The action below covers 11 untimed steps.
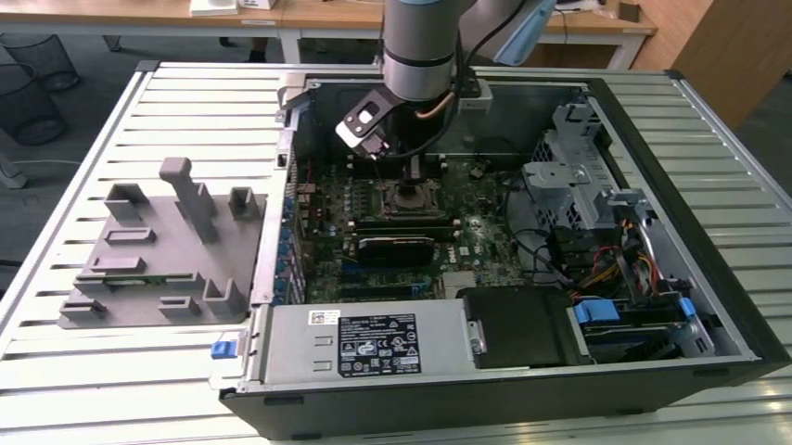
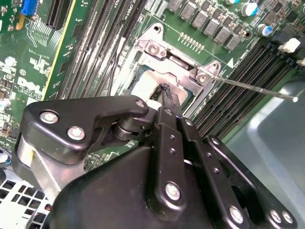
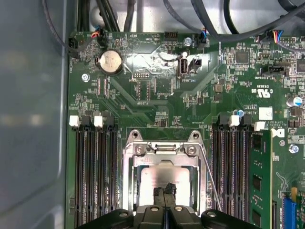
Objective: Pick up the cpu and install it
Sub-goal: 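Close the cpu cover, then install the first cpu locking lever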
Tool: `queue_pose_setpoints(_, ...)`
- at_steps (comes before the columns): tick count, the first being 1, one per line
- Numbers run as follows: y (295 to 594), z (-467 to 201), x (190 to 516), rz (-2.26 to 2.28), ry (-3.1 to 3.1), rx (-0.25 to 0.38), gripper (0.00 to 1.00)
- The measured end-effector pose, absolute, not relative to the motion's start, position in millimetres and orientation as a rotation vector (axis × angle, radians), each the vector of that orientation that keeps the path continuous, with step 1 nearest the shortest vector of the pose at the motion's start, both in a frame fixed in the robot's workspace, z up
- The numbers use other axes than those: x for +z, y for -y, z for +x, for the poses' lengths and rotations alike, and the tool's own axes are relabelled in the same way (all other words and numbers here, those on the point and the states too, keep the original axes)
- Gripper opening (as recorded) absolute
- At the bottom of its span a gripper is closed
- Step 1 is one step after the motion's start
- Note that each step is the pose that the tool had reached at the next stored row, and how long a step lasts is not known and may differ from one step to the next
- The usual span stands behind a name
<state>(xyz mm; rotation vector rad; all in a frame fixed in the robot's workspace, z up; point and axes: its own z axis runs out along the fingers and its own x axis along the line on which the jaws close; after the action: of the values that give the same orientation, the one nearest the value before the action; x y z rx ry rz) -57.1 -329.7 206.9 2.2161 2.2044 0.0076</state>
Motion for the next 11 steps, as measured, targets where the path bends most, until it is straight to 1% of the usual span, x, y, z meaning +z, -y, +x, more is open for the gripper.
queue_pose_setpoints(11,329.7,-54.3,208.5,2.216,-2.204,0.007,0.11)
